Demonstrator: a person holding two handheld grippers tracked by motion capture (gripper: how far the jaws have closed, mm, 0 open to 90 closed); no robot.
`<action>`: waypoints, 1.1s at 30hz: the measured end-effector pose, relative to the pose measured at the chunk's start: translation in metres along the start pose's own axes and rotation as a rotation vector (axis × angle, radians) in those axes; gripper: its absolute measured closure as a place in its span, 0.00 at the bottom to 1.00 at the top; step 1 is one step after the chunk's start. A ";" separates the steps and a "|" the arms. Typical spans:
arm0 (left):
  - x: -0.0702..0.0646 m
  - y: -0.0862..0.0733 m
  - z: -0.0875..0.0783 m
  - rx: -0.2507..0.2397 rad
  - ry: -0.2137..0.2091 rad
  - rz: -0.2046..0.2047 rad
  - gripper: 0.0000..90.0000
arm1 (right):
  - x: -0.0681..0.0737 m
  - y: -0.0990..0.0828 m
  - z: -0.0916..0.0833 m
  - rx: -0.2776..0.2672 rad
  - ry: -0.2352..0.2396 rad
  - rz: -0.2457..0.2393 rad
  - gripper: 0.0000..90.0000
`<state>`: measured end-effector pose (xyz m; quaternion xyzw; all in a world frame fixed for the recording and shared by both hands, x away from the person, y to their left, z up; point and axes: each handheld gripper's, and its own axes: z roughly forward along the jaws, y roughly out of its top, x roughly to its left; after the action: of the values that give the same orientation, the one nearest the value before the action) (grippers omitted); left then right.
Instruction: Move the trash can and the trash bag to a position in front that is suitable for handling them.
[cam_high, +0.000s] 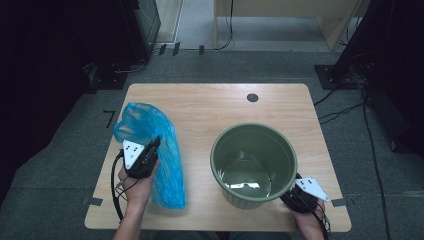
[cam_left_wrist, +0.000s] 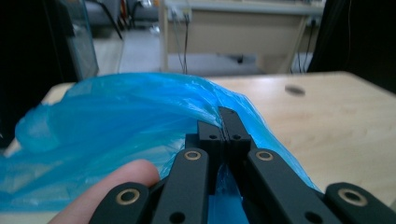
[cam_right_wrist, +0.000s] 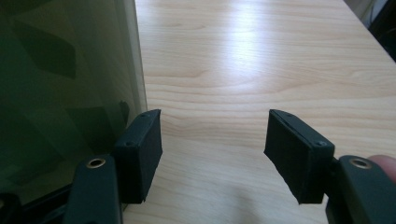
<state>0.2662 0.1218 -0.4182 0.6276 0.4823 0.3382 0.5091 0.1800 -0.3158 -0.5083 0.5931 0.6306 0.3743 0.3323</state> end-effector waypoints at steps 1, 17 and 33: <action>-0.001 0.007 -0.005 -0.025 0.003 0.002 0.99 | 0.002 0.000 0.001 0.000 0.006 -0.003 0.41; -0.016 0.077 -0.044 -0.280 0.008 0.069 0.99 | 0.048 0.006 0.025 -0.016 0.066 -0.066 0.40; -0.044 0.144 -0.072 -0.483 -0.020 0.103 0.99 | 0.067 0.011 0.044 0.031 0.134 -0.102 0.29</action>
<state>0.2247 0.0997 -0.2583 0.5147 0.3498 0.4632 0.6310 0.2181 -0.2450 -0.5187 0.5389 0.6866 0.3858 0.2988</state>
